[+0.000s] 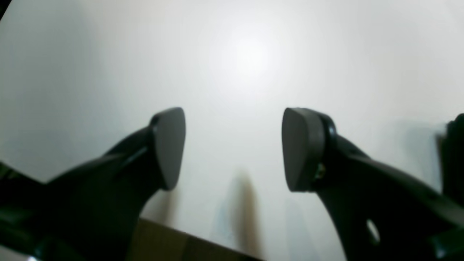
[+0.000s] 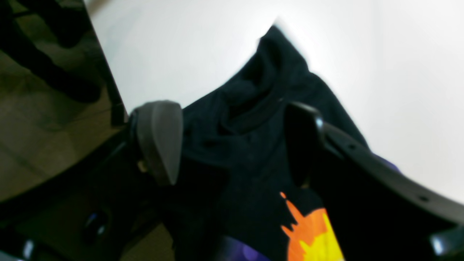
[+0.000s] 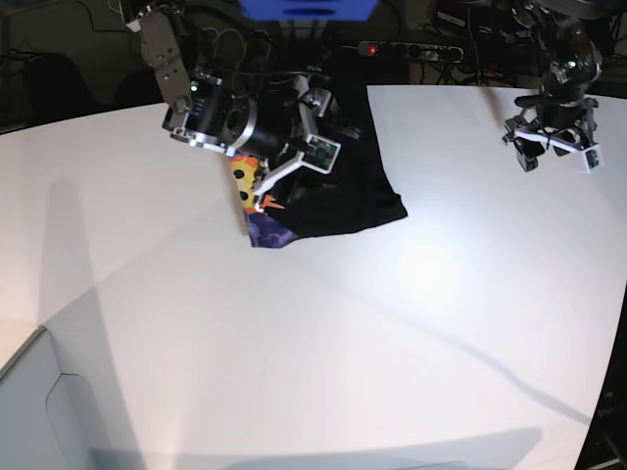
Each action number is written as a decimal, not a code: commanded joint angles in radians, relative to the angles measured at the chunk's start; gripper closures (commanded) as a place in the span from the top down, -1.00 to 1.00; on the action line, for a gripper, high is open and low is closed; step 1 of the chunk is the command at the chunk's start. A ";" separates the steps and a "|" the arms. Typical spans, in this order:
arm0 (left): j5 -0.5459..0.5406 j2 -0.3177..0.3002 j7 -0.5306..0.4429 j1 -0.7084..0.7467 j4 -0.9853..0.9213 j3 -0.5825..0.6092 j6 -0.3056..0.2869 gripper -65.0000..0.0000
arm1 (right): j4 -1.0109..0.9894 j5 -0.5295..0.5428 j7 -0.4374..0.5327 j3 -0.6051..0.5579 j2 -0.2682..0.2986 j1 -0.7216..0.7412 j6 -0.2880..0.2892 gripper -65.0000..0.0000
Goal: Fold the T-shirt properly
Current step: 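Release the folded end and reposition the right gripper over the sun print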
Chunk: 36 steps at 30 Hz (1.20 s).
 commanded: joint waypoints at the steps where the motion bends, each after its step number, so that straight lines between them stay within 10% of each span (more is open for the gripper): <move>1: -0.004 -0.011 -0.018 -0.002 0.018 -0.008 -0.001 0.24 | 0.029 0.010 0.020 0.014 0.002 -0.004 0.015 0.32; 25: -0.004 -0.010 -0.007 0.005 0.017 -0.010 -0.001 0.25 | -0.051 0.008 0.020 0.288 -0.076 0.027 0.012 0.29; 36: -0.004 -0.008 -0.007 0.008 0.015 -0.010 -0.001 0.24 | -0.356 0.008 0.023 0.294 -0.118 0.212 0.012 -0.68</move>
